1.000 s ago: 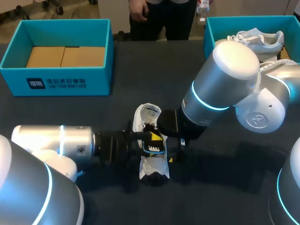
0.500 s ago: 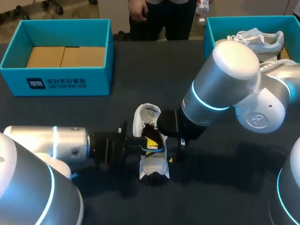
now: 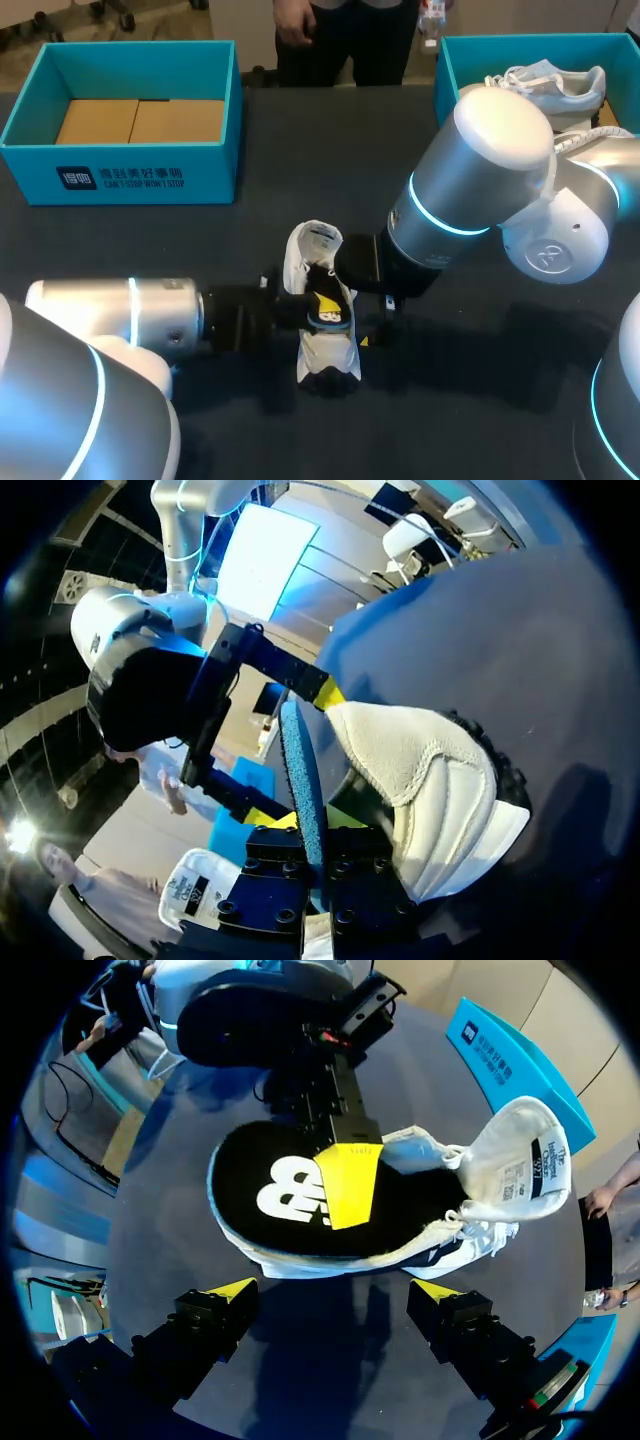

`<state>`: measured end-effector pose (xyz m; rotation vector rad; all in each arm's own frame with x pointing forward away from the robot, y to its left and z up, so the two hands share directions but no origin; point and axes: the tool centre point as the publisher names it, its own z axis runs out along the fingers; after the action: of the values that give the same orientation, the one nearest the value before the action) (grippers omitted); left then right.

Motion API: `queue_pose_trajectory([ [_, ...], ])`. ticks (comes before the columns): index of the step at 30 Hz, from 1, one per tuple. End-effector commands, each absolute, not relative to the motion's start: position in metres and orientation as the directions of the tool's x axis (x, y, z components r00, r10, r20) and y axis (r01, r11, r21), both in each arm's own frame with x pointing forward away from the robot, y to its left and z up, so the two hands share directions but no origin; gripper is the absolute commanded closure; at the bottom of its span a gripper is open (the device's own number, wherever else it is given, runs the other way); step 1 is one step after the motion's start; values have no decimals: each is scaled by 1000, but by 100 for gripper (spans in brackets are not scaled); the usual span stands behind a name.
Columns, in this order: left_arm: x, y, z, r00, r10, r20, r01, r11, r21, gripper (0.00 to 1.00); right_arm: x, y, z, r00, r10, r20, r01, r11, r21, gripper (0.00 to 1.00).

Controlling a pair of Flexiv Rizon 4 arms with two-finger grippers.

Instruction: Take the shoe out of the shoebox, open the shoe tongue, remove and reinsert the insole, then place the shoe into the shoebox

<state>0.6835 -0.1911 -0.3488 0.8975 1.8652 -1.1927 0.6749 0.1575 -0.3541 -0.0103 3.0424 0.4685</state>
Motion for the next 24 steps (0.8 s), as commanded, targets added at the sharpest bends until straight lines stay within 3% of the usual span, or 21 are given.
queue_pose_trajectory([
  [1,687,-197,-352,-500,169,-849,834,356,-421,100,674,157,-355,-998,3,-66,-17,954,301,0],
  [6,677,-186,-335,-524,134,-841,820,347,-455,96,674,157,-355,-998,3,-66,-17,954,301,0],
  [7,673,-183,-330,-531,121,-839,816,337,-469,73,674,157,-355,-998,3,-66,-17,954,301,0],
  [10,667,-178,-323,-543,111,-832,810,332,-484,55,674,157,-355,-998,3,-66,-17,954,301,0],
  [14,661,-176,-316,-548,128,-827,809,334,-484,60,674,157,-355,-998,3,-66,-17,954,301,0],
  [16,659,-176,-314,-548,138,-825,812,324,-485,74,674,157,-355,-998,3,-66,-17,954,301,0],
  [18,660,-176,-314,-546,142,-826,815,321,-483,100,674,157,-355,-998,3,-66,-17,954,301,0],
  [24,665,-186,-329,-528,181,-829,830,317,-459,100,674,157,-355,-998,3,-66,-17,954,301,0],
])
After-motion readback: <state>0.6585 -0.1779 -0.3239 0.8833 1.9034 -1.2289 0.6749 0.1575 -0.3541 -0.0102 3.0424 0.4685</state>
